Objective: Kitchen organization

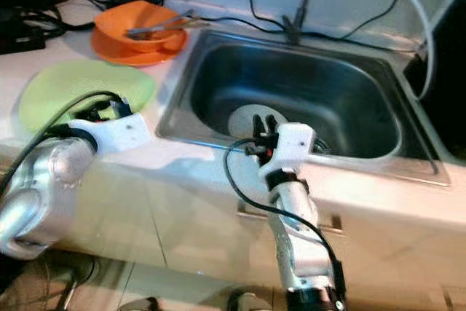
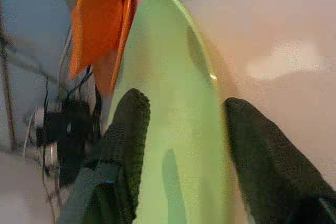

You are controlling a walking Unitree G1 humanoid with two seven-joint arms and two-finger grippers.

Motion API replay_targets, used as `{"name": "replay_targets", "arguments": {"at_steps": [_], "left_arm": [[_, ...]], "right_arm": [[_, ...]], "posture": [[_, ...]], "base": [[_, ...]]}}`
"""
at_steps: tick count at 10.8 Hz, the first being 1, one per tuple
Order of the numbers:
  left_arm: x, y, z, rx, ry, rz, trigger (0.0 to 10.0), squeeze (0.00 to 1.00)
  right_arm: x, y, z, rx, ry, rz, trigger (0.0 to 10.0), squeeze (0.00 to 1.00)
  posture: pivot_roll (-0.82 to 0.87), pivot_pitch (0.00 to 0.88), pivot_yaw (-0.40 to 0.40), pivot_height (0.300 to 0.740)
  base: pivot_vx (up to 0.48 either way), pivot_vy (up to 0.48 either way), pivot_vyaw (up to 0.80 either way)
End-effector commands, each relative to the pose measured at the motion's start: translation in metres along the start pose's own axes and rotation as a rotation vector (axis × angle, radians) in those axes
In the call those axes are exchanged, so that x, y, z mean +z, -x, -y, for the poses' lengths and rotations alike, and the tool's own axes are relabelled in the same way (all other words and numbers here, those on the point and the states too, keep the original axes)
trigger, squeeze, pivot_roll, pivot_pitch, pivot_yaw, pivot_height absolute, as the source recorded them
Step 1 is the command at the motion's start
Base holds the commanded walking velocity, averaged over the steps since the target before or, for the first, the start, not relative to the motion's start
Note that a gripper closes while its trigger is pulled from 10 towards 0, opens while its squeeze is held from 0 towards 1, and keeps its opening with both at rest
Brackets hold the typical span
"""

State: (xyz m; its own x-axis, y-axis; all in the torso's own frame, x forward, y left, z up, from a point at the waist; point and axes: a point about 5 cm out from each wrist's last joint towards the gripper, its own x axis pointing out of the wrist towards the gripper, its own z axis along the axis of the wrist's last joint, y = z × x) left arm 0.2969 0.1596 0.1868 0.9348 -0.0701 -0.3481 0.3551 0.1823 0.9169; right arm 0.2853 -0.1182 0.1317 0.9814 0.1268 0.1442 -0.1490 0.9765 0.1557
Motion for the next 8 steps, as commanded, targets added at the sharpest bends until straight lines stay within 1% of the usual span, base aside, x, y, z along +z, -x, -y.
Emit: {"name": "replay_targets", "arguments": {"at_steps": [1,5,7,8], "left_arm": [[-0.0098,-0.0055,0.0356,-0.173,0.004,-0.049,0.0,0.0],[-0.0112,-0.0082,0.0371,-0.168,0.003,-0.049,0.0,0.0],[-0.0132,-0.0094,0.0343,-0.15,-0.003,-0.058,0.0,0.0],[-0.0162,-0.0114,0.0316,-0.131,-0.008,-0.073,0.6,0.0]], "right_arm": [[-0.0014,-0.0003,0.0012,-0.005,0.002,-0.005,10.0,0.0],[-0.0025,-0.0001,0.0015,-0.011,-0.004,-0.009,10.0,0.0],[-0.0032,-0.0001,0.0022,-0.014,-0.006,-0.012,10.0,0.0],[-0.0039,-0.0004,0.0025,-0.015,-0.008,-0.014,10.0,0.0]], "posture": [[0.06,0.104,-0.095,0.74],[0.06,0.102,-0.093,0.74],[0.06,0.102,-0.093,0.74],[0.06,0.101,-0.095,0.74]], "base": [[0.0,0.0,0.0],[0.0,0.0,0.0],[0.0,0.0,0.0],[0.0,0.0,0.0]]}}
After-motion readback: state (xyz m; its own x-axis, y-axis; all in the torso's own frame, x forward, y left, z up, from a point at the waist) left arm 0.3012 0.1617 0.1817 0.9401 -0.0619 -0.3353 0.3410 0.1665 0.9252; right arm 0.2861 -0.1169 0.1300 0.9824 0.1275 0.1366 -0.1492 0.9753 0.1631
